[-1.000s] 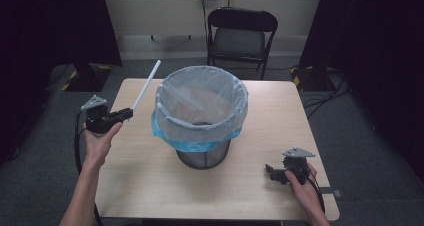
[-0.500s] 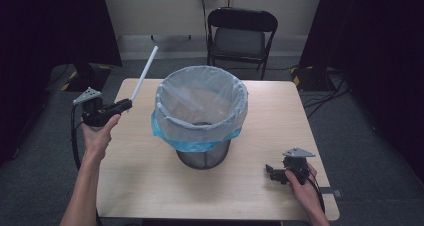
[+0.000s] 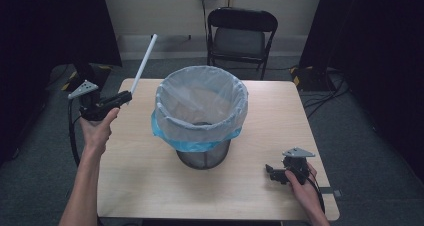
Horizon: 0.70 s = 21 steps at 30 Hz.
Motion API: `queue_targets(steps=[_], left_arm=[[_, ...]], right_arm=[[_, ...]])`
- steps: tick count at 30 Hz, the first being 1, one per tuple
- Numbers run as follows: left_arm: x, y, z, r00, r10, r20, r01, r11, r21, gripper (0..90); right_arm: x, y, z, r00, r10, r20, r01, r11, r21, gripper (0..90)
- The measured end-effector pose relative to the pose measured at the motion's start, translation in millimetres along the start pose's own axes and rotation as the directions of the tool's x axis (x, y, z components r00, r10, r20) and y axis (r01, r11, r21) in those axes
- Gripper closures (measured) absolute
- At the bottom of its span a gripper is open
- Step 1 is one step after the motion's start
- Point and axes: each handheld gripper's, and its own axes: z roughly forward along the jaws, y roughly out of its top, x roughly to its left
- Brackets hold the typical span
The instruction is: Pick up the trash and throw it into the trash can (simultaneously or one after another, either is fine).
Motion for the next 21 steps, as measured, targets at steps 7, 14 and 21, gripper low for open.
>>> queue_targets(steps=[7,14,21], left_arm=[[-8.5,12.1,-1.6,0.9994,0.006,0.033,-0.005,0.9994,-0.034,80.4],[-13.1,23.9,-5.0,0.9971,0.016,0.075,-0.011,0.9979,-0.064,80.4],[-19.8,37.5,-6.8,0.9955,0.038,0.088,-0.03,0.9957,-0.088,80.4]], right_arm=[[0.1,0.0,0.0,1.0,0.002,0.0,-0.002,1.0,-0.001,8.7],[0.1,0.0,0.0,1.0,0.001,0.0,-0.001,1.0,0.0,8.7],[0.0,0.0,0.0,1.0,0.0,0.0,0.0,1.0,0.0,8.7]])
